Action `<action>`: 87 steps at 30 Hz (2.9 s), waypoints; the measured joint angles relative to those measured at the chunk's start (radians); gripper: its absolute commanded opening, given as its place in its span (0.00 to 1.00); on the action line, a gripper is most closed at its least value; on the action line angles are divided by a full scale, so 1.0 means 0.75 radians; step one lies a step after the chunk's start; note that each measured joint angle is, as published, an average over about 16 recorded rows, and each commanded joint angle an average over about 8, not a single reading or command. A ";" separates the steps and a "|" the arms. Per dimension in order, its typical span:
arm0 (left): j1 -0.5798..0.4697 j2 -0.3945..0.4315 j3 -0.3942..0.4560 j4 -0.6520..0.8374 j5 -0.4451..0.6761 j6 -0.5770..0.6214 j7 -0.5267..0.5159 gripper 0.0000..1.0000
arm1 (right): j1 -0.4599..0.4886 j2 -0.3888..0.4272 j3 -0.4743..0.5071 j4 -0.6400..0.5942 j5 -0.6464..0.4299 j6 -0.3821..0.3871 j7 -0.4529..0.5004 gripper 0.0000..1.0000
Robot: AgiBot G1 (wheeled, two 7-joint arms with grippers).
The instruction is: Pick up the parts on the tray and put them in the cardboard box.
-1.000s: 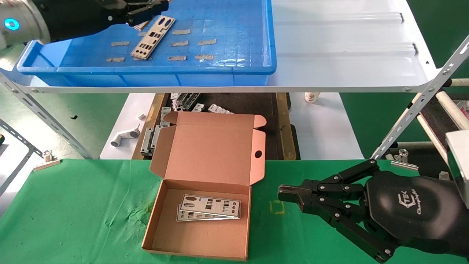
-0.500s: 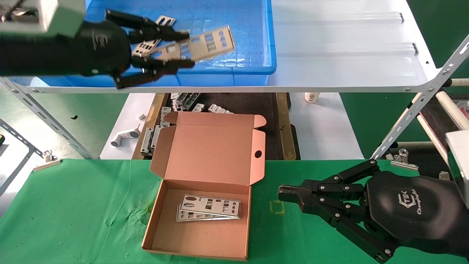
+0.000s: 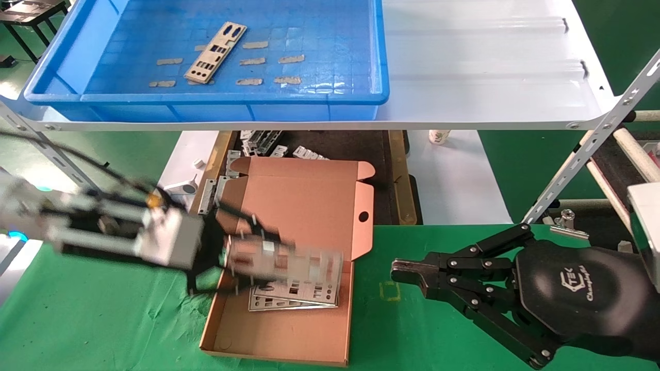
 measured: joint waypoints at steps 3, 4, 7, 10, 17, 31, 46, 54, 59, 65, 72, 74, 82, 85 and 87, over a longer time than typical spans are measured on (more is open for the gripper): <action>0.040 0.027 0.074 0.006 0.012 -0.028 0.017 0.00 | 0.000 0.000 0.000 0.000 0.000 0.000 0.000 0.00; 0.051 0.038 0.095 0.015 0.018 -0.041 0.024 0.00 | 0.000 0.000 0.000 0.000 0.000 0.000 0.000 0.00; 0.078 0.079 0.145 0.058 0.043 -0.087 0.049 0.00 | 0.000 0.000 0.000 0.000 0.000 0.000 0.000 0.00; 0.095 0.124 0.177 0.121 0.071 -0.134 0.078 0.00 | 0.000 0.000 0.000 0.000 0.000 0.000 0.000 0.00; 0.111 0.221 0.195 0.284 0.109 -0.234 0.135 0.33 | 0.000 0.000 0.000 0.000 0.000 0.000 0.000 0.00; 0.083 0.323 0.189 0.523 0.107 -0.265 0.218 1.00 | 0.000 0.000 0.000 0.000 0.000 0.000 0.000 0.00; 0.018 0.326 0.163 0.648 0.066 -0.150 0.255 1.00 | 0.000 0.000 0.000 0.000 0.000 0.000 0.000 0.00; 0.033 0.280 0.104 0.601 0.011 -0.091 0.193 1.00 | 0.000 0.000 0.000 0.000 0.000 0.000 0.000 0.88; 0.083 0.236 0.045 0.507 -0.031 -0.085 0.117 1.00 | 0.000 0.000 0.000 0.000 0.000 0.000 0.000 1.00; 0.166 0.168 -0.044 0.354 -0.091 -0.091 0.000 1.00 | 0.000 0.000 0.000 0.000 0.000 0.000 0.000 1.00; 0.262 0.088 -0.148 0.172 -0.162 -0.095 -0.138 1.00 | 0.000 0.000 0.000 0.000 0.000 0.000 0.000 1.00; 0.289 0.065 -0.177 0.121 -0.182 -0.097 -0.177 1.00 | 0.000 0.000 0.000 0.000 0.000 0.000 0.000 1.00; 0.399 -0.027 -0.296 -0.087 -0.262 -0.102 -0.333 1.00 | 0.000 0.000 0.000 0.000 0.000 0.000 0.000 1.00; 0.440 -0.061 -0.340 -0.164 -0.292 -0.104 -0.392 1.00 | 0.000 0.000 0.000 0.000 0.000 0.000 0.000 1.00; 0.467 -0.084 -0.370 -0.216 -0.312 -0.105 -0.431 1.00 | 0.000 0.000 0.000 0.000 0.000 0.000 0.000 1.00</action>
